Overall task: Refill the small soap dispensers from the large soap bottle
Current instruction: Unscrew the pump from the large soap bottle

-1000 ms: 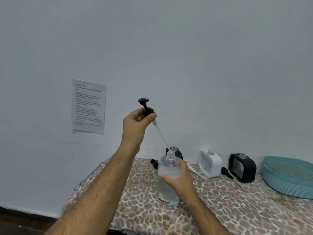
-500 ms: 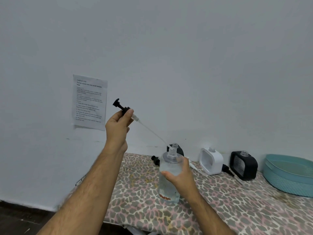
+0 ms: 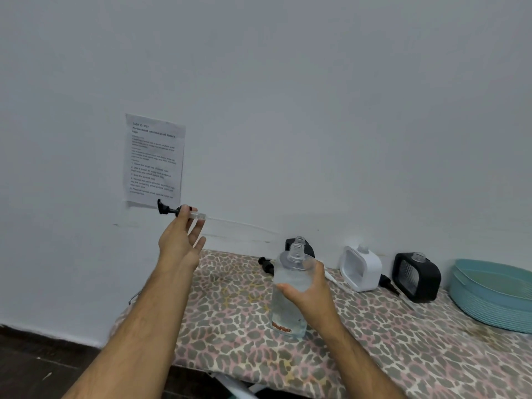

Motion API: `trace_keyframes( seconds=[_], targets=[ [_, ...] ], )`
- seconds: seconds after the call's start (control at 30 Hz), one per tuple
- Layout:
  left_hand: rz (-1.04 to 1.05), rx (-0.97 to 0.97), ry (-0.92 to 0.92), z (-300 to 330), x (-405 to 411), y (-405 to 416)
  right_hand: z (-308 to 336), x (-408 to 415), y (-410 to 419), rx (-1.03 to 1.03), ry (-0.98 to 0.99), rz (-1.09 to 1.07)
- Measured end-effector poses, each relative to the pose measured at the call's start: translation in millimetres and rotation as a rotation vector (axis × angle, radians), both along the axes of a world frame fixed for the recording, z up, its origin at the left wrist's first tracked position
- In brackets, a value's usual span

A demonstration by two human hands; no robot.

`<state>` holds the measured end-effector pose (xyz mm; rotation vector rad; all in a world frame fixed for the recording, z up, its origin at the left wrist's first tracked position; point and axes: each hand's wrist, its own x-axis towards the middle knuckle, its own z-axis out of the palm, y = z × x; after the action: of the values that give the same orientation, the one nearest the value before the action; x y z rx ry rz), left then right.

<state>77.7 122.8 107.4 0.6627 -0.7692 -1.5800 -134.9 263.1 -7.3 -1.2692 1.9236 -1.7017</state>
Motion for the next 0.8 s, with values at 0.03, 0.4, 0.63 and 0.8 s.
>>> trace_keyframes(
  seconds=[0.03,0.4,0.63,0.8],
  targets=[
    [0.005,0.018,-0.002,-5.3,2.3,-1.5,-0.2,1.3,1.7,-0.001,-0.002,-0.001],
    [0.046,0.136,-0.325,-44.6,20.2,-39.6,0.9,1.0,3.4,-0.013,0.006,-0.011],
    [0.092,0.085,-0.509,-75.0,3.2,-57.4,-3.4,2.1,1.1,-0.028,-0.009,-0.006],
    [0.092,0.098,-0.661,-102.8,-8.3,-71.1,-4.0,1.6,0.7,-0.039,-0.015,0.007]
  ],
)
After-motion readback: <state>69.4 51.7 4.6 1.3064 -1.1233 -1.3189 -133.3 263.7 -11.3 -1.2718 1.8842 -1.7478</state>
